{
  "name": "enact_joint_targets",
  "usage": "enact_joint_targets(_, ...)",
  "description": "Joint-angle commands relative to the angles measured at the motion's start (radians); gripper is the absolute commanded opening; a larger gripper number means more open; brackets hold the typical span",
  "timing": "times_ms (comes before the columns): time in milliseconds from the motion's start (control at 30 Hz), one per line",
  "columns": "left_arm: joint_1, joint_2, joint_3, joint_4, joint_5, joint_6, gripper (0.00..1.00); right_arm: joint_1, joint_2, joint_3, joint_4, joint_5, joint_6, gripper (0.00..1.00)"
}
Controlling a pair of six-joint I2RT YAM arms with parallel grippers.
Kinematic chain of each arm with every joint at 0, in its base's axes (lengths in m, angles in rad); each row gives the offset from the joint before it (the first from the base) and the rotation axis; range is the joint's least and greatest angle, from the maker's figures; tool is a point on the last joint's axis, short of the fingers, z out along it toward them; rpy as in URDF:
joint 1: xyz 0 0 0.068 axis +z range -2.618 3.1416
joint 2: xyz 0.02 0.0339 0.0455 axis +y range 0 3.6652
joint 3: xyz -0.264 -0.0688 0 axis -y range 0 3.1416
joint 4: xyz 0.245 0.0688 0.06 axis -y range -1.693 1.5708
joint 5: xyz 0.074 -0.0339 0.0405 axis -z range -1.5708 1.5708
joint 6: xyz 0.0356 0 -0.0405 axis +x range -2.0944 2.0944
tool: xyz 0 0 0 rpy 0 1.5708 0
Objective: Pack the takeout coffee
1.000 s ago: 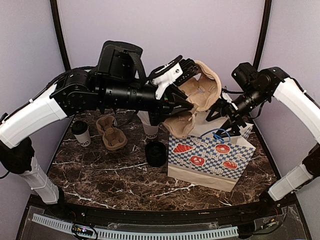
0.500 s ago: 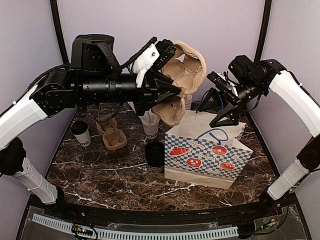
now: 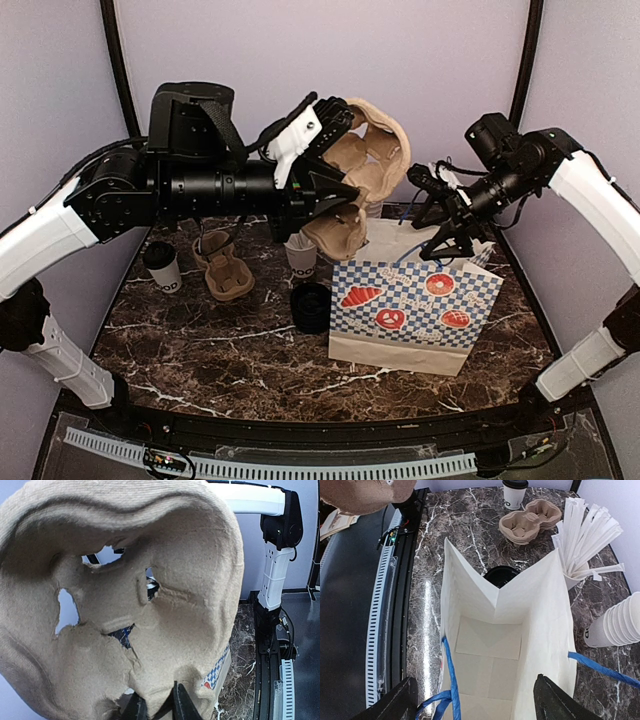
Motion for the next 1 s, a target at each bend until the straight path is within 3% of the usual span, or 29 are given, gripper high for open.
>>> enact_joint_targets(0, -0.006, -0.025, -0.006, 0.04, -0.004, 0.003, 0.15, -0.009, -0.013, 0.012, 0.061, 0.087, 0.054, 0.8)
enact_joint_targets(533, -0.006, -0.04, -0.045, 0.046, 0.014, -0.018, 0.15, -0.057, 0.121, 0.076, 0.042, 0.038, 0.125, 0.81)
enact_joint_targets(800, -0.006, -0.044, -0.063, 0.059, 0.012, -0.015, 0.15, -0.057, 0.153, 0.089, -0.126, -0.101, -0.056, 0.84)
enact_joint_targets(967, -0.006, -0.05, -0.08, 0.07, 0.01, -0.014, 0.15, -0.058, 0.16, 0.074, -0.131, -0.127, -0.062, 0.84)
